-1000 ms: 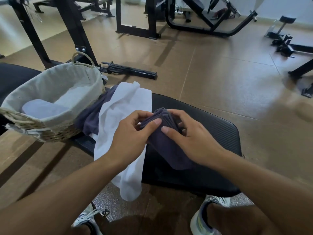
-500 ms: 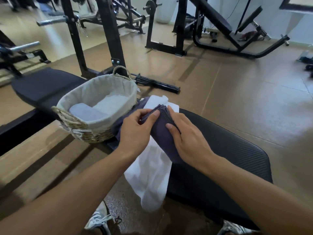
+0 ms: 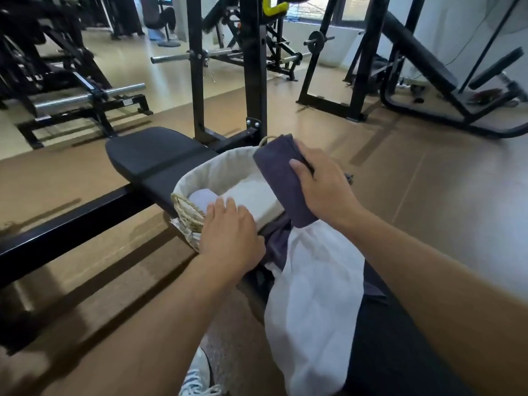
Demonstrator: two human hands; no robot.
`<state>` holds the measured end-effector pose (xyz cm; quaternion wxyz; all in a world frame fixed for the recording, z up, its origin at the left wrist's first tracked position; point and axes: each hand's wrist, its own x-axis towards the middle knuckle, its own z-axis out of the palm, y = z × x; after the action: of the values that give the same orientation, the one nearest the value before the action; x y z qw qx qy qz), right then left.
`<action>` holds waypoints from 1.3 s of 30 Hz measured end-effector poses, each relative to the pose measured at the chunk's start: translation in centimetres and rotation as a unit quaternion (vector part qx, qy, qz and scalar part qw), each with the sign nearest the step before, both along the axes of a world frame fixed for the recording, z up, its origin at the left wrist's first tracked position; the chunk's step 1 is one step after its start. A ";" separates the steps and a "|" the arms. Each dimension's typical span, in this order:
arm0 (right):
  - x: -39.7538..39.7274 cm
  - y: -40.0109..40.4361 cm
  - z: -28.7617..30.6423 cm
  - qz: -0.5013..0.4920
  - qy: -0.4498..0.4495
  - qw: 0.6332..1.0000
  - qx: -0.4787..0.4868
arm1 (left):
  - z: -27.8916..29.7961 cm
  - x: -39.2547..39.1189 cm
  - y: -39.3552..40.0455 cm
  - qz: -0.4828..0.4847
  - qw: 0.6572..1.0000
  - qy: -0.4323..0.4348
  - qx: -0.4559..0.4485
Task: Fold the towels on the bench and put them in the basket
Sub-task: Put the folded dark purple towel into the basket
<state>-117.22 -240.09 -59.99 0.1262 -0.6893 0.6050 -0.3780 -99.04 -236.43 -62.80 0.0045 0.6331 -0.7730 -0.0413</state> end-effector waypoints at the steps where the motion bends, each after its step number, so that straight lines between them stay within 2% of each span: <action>1: 0.9 -1.9 0.4 0.008 0.002 1.000 0.007 | -0.1 0.0 0.2 -0.007 0.999 -0.028 0.019; 6: 5.4 -8.8 -0.4 0.103 0.084 0.985 0.106 | -0.3 0.0 0.2 -0.021 0.998 -0.059 0.018; 9: 6.5 -10.9 -2.0 0.109 0.149 0.970 0.160 | -0.4 0.0 0.1 -0.027 0.997 -0.072 0.017; 13: 6.7 -12.3 -3.8 0.109 0.143 0.953 0.243 | -0.8 0.2 0.0 -0.032 0.996 -0.076 0.017; 18: 7.2 -12.6 -5.1 0.096 0.120 0.947 0.283 | -1.1 0.2 -0.1 -0.040 0.996 -0.076 0.010; 20: 7.5 -12.6 -5.3 0.094 0.159 0.936 0.300 | -1.2 0.1 -0.2 -0.046 0.996 -0.075 0.008; 23: 8.0 -12.4 -5.3 0.085 0.222 0.923 0.302 | -1.2 0.2 -0.4 -0.045 0.996 -0.074 0.009; 25: 8.1 -12.4 -5.3 0.068 0.246 0.928 0.271 | -1.1 0.2 -0.4 -0.046 0.996 -0.070 0.012; 29: 7.7 -12.2 -4.6 0.009 0.158 0.969 0.191 | -1.1 0.2 -0.4 -0.046 0.997 -0.060 0.011; 31: 7.3 -12.1 -3.6 0.020 0.147 0.970 0.192 | -1.1 0.3 -0.4 -0.049 0.997 -0.061 0.017; 35: 6.5 -12.1 -2.3 0.040 0.170 0.946 0.272 | -1.0 0.4 -0.5 -0.052 0.997 -0.051 0.023; 37: 6.6 -11.8 -3.2 0.055 0.252 0.912 0.320 | -1.0 0.4 -0.4 -0.053 0.997 -0.053 0.026; 39: 7.2 -11.5 -4.2 0.066 0.339 0.885 0.313 | -0.9 0.3 -0.4 -0.054 0.997 -0.056 0.026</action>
<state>-110.06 -251.63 -64.24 0.1477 -0.7380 0.6513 0.0970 -98.76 -236.81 -63.74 -0.0576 0.5920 -0.8035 -0.0264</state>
